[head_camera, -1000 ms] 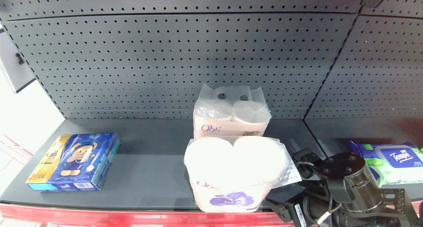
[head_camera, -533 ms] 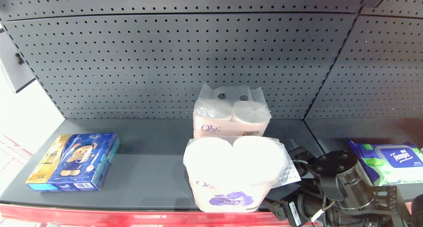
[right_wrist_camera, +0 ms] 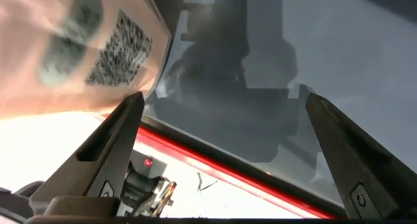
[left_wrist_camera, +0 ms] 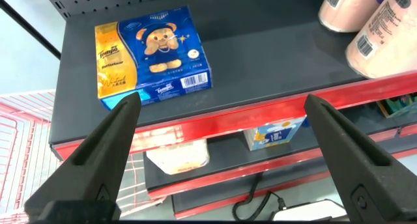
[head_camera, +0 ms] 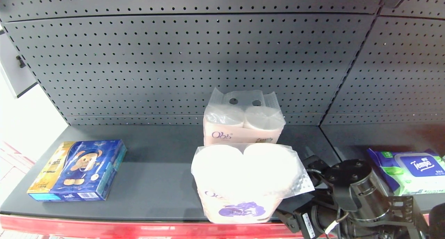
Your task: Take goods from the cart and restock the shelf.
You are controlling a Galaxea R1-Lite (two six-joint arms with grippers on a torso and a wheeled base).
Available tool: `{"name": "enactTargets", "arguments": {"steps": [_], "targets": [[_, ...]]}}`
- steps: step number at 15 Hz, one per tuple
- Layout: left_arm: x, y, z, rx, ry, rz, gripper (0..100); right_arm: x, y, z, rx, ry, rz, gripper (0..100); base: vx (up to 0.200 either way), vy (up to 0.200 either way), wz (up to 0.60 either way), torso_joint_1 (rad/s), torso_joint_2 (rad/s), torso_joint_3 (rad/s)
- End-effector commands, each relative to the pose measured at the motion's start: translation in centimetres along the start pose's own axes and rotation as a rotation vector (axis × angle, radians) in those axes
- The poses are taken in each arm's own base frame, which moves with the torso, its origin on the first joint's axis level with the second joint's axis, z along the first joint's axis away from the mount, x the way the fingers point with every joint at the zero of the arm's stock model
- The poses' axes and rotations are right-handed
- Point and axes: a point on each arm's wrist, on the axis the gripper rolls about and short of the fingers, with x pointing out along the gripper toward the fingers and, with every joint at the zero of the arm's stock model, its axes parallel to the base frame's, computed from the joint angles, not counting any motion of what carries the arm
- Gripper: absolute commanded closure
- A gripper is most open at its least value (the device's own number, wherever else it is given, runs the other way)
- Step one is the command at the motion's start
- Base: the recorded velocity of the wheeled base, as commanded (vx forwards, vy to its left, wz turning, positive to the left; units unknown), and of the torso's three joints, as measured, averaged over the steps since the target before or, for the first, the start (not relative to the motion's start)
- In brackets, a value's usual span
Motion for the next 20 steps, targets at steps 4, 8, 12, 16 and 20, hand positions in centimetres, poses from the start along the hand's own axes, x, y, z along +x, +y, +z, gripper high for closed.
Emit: {"name": "enactTargets", "arguments": {"steps": [4,8,12,16,20], "targets": [[0.2,0.0,0.0,0.0,0.011,-0.003,0,-3.6,-2.5,0.4,0.031,-0.13,-0.084,0,0.0,0.0,0.0,0.0,0.0,0.0],[0.5,0.0,0.1,-0.03,0.03,-0.007,0,-9.5,-8.3,0.3,0.031,-0.281,-0.319,0,0.0,0.0,0.0,0.0,0.0,0.0],[0.5,-0.1,-1.2,-0.138,0.058,0.015,0,-19.8,-9.8,-4.9,0.111,-0.198,-0.522,0,0.0,0.0,0.0,0.0,0.0,0.0],[-0.7,-0.5,-5.6,-0.145,0.09,0.094,0,-23.6,-7.6,-10.2,0.252,-0.182,-0.732,0,0.0,0.0,0.0,0.0,0.0,0.0],[-1.7,-1.0,-8.6,-0.141,0.117,0.106,0,-23.5,-5.3,-14.5,0.296,-0.156,-0.75,0,0.0,0.0,0.0,0.0,0.0,0.0]]}}
